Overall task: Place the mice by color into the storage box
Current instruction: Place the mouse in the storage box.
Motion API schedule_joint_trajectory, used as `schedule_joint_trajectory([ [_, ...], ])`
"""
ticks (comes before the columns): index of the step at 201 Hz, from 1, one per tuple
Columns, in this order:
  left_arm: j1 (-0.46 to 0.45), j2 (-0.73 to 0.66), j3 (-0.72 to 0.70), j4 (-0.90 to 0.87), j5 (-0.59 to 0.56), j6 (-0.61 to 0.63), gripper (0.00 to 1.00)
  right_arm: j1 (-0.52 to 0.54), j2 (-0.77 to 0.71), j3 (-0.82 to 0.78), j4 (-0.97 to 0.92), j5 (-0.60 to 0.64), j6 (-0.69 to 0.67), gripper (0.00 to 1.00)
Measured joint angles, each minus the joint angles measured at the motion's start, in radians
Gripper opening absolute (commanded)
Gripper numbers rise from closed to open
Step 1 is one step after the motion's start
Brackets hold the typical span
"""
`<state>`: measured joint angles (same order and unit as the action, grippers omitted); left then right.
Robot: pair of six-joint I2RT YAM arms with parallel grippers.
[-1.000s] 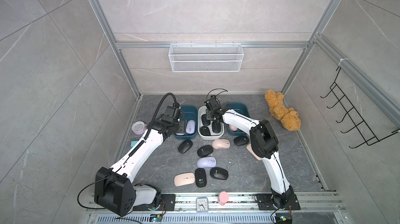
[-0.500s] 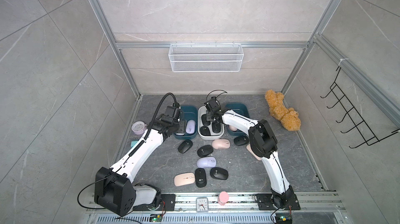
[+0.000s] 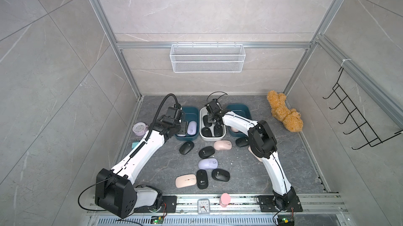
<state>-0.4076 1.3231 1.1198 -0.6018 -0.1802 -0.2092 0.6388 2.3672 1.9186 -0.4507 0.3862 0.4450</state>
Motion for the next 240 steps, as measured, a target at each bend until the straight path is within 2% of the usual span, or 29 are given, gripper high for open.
schedule_joint_trajectory([
  [37, 0.000, 0.000, 0.000, 0.000, 0.000, 0.000, 0.68, -0.001, 0.007, 0.006, -0.008, 0.003, 0.001, 0.57],
  [82, 0.000, 0.003, 0.000, 0.000, 0.000, 0.000, 0.67, -0.001, 0.008, 0.006, -0.017, 0.003, 0.011, 0.68],
  [161, 0.000, 0.003, 0.000, 0.000, -0.001, 0.000, 0.67, -0.003, -0.004, 0.005, -0.017, -0.016, 0.034, 0.70],
  [210, 0.000, 0.003, 0.000, 0.000, -0.002, 0.000, 0.67, -0.003, -0.100, -0.037, -0.011, -0.072, 0.038, 0.69],
  [240, 0.000, 0.003, 0.000, 0.000, -0.004, 0.000, 0.67, -0.003, -0.221, -0.144, 0.039, -0.100, 0.048, 0.68],
])
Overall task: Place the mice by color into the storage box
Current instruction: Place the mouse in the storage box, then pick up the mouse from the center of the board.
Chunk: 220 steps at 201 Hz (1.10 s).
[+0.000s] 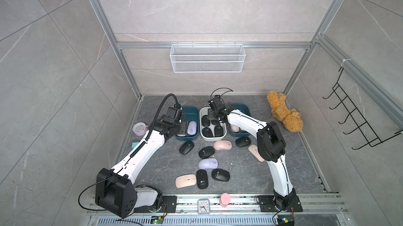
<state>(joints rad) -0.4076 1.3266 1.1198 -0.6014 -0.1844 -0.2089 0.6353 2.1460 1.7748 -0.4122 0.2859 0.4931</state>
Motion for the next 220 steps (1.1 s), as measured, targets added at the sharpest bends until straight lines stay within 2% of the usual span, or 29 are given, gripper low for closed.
schedule_joint_trajectory([
  [66, 0.000, -0.001, 0.000, 0.006, -0.027, 0.000, 0.67, 0.000, -0.445, -0.471, 0.095, 0.002, 0.008, 0.69],
  [137, 0.000, 0.033, 0.053, 0.003, 0.029, -0.016, 0.67, -0.009, -0.860, -0.863, 0.000, 0.052, -0.011, 0.71],
  [167, 0.000, 0.091, 0.107, 0.001, 0.068, -0.032, 0.67, -0.058, -0.948, -0.978, -0.051, 0.039, -0.006, 0.72],
  [220, 0.000, 0.134, 0.145, 0.004, 0.084, -0.030, 0.66, -0.192, -0.947, -1.030, -0.097, -0.024, 0.005, 0.75],
])
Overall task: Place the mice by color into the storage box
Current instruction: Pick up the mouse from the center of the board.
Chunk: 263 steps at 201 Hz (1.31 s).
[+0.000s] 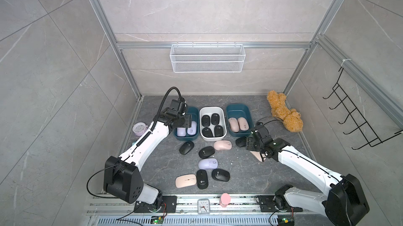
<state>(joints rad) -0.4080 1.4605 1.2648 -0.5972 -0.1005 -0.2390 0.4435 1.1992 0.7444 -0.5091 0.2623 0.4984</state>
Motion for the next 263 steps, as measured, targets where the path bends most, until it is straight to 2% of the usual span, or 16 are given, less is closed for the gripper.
schedule_joint_trajectory([
  [73, 0.000, -0.021, -0.053, 0.020, 0.004, 0.000, 0.66, -0.249, 0.077, -0.042, 0.050, -0.196, -0.001, 0.75],
  [113, 0.000, -0.051, -0.053, 0.024, 0.006, 0.000, 0.66, -0.286, 0.170, -0.042, 0.098, -0.282, 0.003, 0.73],
  [197, 0.000, -0.061, -0.065, 0.031, 0.006, -0.008, 0.66, -0.275, 0.170, -0.094, 0.100, -0.362, 0.055, 0.71],
  [263, 0.000, -0.061, -0.065, 0.031, 0.006, -0.008, 0.66, -0.084, 0.127, -0.106, 0.030, -0.290, 0.102, 0.70],
])
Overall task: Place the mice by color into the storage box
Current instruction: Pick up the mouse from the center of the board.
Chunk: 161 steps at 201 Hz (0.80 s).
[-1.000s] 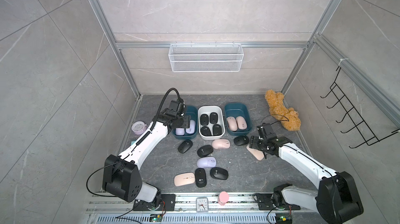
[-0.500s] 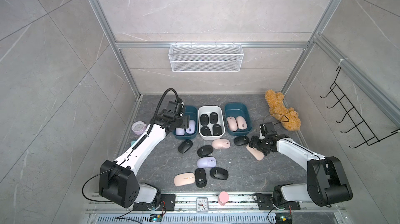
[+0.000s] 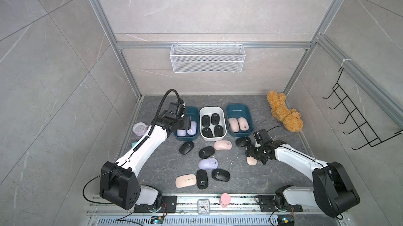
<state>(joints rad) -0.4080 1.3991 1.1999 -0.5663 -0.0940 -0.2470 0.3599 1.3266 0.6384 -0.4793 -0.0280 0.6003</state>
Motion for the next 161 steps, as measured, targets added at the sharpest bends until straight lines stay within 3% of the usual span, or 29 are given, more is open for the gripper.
schedule_joint_trajectory([
  [82, 0.000, 0.000, 0.000, 0.000, 0.000, 0.000, 0.66, 0.086, 0.100, 0.056, -0.043, 0.135, 0.014, 0.69],
  [161, 0.000, 0.000, 0.000, 0.000, 0.000, 0.000, 0.66, 0.112, 0.159, 0.095, -0.052, 0.186, 0.014, 0.54],
])
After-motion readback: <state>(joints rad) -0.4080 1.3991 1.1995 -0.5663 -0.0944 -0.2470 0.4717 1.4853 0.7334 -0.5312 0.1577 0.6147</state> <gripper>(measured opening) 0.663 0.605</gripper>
